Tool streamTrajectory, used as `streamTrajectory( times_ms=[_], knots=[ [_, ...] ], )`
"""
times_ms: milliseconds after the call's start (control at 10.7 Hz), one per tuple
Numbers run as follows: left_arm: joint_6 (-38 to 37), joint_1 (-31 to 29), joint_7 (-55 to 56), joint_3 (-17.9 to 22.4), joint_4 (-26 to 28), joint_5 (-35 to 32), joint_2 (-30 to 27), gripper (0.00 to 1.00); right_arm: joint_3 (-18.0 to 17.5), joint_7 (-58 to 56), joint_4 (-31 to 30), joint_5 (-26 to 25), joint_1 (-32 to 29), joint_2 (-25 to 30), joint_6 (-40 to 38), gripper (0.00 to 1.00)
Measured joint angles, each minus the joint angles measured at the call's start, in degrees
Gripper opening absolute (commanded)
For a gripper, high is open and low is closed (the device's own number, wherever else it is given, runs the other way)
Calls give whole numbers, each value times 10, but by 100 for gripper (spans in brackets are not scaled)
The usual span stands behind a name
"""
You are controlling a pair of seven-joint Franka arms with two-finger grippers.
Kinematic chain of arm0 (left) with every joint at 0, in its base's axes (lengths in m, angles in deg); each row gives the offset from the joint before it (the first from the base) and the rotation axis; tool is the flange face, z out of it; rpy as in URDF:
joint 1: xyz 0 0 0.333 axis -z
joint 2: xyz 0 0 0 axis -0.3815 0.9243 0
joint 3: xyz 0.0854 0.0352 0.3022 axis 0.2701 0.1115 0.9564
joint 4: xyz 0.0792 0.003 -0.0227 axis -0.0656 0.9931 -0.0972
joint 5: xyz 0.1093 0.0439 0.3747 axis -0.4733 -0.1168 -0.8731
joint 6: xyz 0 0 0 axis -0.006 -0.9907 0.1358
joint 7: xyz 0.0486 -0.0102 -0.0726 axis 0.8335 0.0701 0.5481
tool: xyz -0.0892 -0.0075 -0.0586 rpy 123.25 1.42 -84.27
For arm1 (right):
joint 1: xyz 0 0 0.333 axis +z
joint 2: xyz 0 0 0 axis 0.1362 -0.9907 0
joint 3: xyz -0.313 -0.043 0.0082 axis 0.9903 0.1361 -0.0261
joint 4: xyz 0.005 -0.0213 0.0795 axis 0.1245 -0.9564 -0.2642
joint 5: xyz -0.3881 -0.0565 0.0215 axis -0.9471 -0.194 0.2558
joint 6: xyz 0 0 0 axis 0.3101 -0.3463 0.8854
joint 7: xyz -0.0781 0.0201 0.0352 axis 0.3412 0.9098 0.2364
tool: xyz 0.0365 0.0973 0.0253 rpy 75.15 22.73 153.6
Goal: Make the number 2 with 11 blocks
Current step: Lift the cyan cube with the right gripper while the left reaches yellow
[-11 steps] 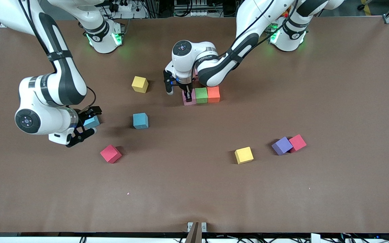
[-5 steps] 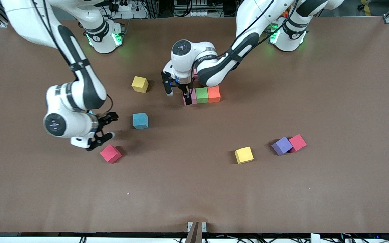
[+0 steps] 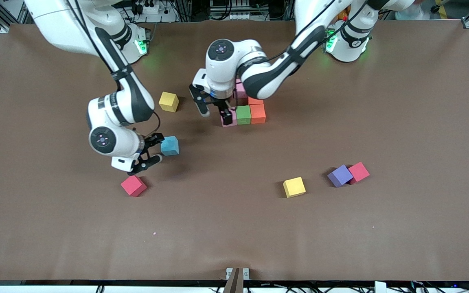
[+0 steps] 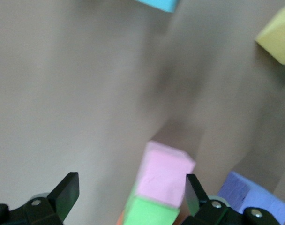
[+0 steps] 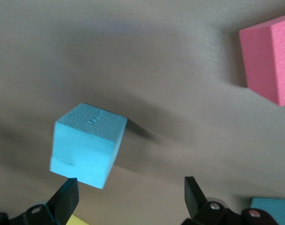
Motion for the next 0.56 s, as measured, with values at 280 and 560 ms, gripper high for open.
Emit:
streamTrajectory(
  times_ms=[280,560],
  knots=[
    [-59,-106,-1,3,-11,18,-38,100,0,17,-28,29,2,5,44,100],
    [-62,-192,-3,11,-24,18,-25,100,-1,77,-43,38,30,8,81,100]
  ],
)
